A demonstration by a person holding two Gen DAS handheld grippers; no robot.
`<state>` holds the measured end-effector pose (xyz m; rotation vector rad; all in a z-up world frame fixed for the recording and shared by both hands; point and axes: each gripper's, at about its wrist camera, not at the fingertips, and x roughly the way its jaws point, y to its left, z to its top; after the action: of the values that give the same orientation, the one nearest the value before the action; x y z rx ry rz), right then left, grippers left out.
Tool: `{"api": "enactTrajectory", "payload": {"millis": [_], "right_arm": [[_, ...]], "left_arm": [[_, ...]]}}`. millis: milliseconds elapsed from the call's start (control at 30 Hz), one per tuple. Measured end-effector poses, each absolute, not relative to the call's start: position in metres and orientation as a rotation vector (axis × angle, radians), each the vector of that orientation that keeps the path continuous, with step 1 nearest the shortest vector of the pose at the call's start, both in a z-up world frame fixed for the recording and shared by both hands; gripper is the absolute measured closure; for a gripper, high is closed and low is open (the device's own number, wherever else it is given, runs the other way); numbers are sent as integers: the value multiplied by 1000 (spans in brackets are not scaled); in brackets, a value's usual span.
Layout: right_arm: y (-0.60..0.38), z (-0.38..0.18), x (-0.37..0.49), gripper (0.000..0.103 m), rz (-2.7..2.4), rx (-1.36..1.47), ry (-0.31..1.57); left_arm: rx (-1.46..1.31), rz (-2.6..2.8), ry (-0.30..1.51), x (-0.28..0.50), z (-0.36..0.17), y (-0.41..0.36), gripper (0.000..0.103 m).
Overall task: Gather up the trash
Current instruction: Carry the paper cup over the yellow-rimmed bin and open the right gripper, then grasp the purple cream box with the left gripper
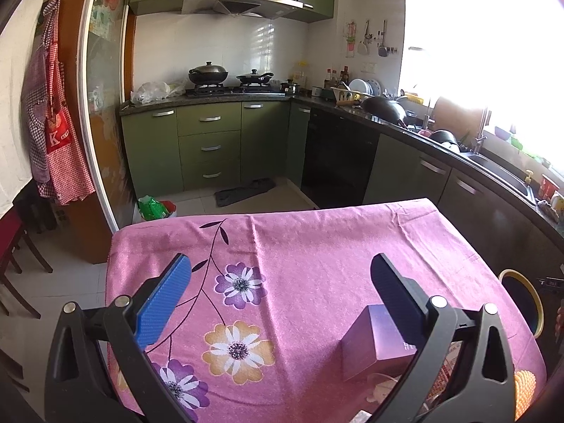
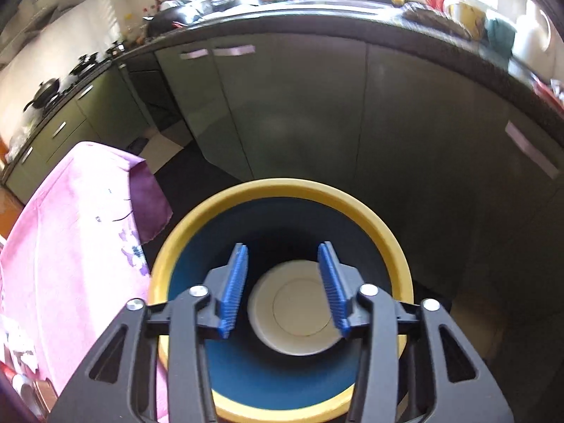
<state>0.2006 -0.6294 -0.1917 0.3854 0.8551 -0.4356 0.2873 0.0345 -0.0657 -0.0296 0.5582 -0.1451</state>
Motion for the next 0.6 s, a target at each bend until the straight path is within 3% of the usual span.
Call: {"api": "enactTrajectory", "payload": {"millis": [200,600], "right_arm": [[-605,-173,201,57,-368,365,825],[-566,-169,190,51,-260,380,803]], "left_arm": [[25,-172,671,286,-56,5,6],[19,-276,1111,313,-73,-59,6]]}}
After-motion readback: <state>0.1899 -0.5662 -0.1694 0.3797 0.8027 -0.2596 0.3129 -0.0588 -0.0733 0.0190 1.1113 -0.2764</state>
